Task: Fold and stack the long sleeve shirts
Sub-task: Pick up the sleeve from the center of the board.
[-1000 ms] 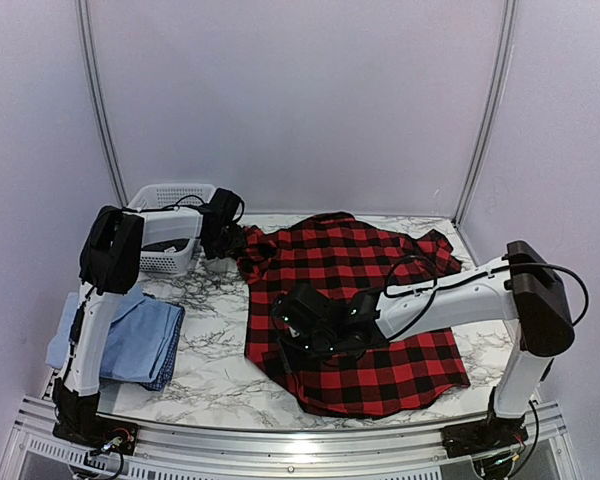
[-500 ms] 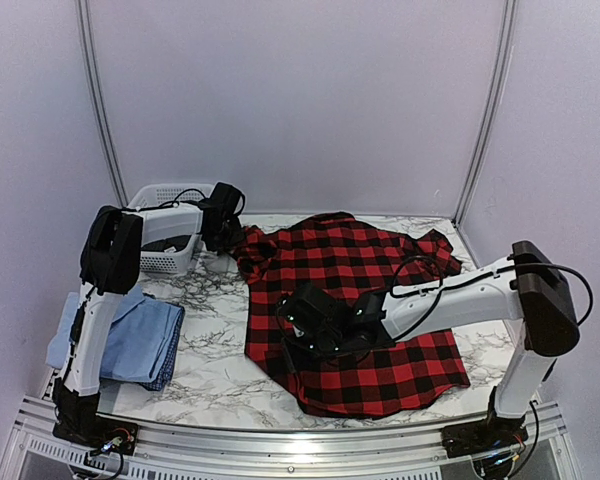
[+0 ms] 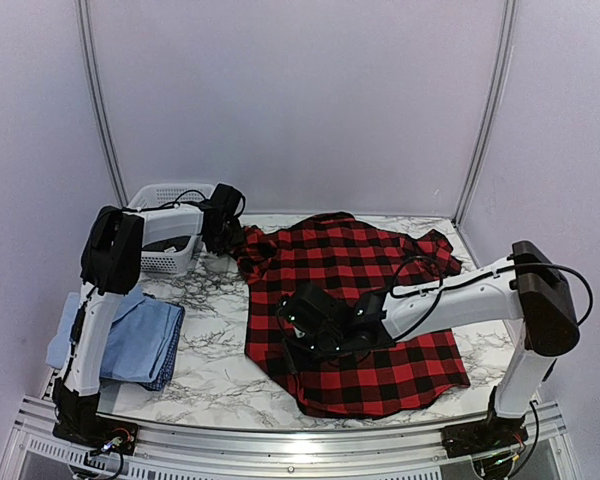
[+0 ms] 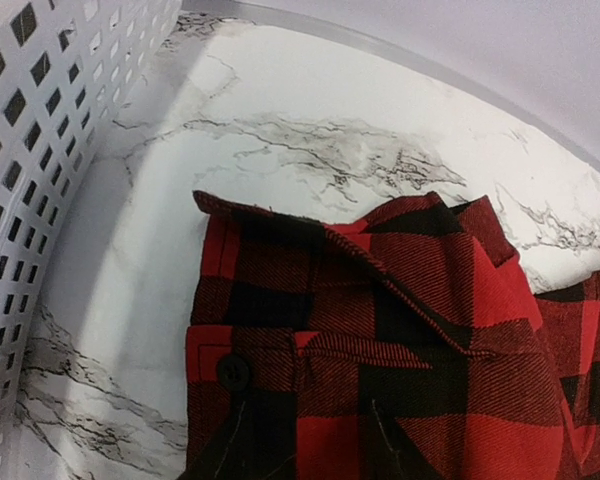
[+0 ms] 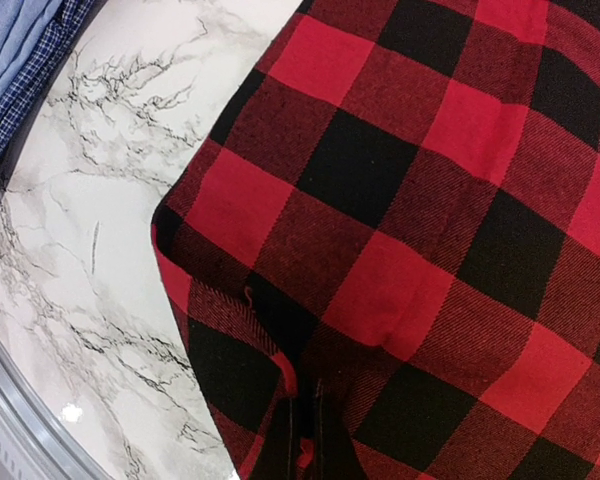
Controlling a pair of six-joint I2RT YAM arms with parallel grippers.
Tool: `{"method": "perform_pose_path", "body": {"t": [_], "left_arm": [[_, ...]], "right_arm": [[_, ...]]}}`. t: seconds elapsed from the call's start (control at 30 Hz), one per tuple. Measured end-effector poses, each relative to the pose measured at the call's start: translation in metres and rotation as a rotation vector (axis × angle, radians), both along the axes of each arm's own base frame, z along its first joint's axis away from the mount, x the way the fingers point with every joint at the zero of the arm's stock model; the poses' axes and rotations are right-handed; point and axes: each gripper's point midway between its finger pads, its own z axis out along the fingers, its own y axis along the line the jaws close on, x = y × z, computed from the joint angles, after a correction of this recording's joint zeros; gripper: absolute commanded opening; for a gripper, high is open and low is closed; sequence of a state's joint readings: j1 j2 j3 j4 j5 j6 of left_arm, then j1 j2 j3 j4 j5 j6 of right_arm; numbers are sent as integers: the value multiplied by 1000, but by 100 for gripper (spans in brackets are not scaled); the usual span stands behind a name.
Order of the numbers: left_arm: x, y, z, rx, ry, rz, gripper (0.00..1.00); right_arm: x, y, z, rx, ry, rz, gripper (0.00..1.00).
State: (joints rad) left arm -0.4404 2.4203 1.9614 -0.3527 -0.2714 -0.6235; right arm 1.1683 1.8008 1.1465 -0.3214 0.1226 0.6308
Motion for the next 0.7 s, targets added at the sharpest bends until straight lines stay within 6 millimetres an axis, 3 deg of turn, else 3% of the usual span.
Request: {"method": "perform_pose_path", "body": {"t": [0.2, 0.47, 0.7], "left_arm": [[-1, 1, -13, 5, 20, 3, 27], [0, -2, -14, 6, 22, -10, 1], [7, -5, -1, 4, -4, -22, 0]], "right_arm": [[-4, -6, -6, -15, 10, 7, 0], [-3, -5, 0, 4, 2, 6, 0], [-4, -9, -4, 5, 5, -10, 0]]}}
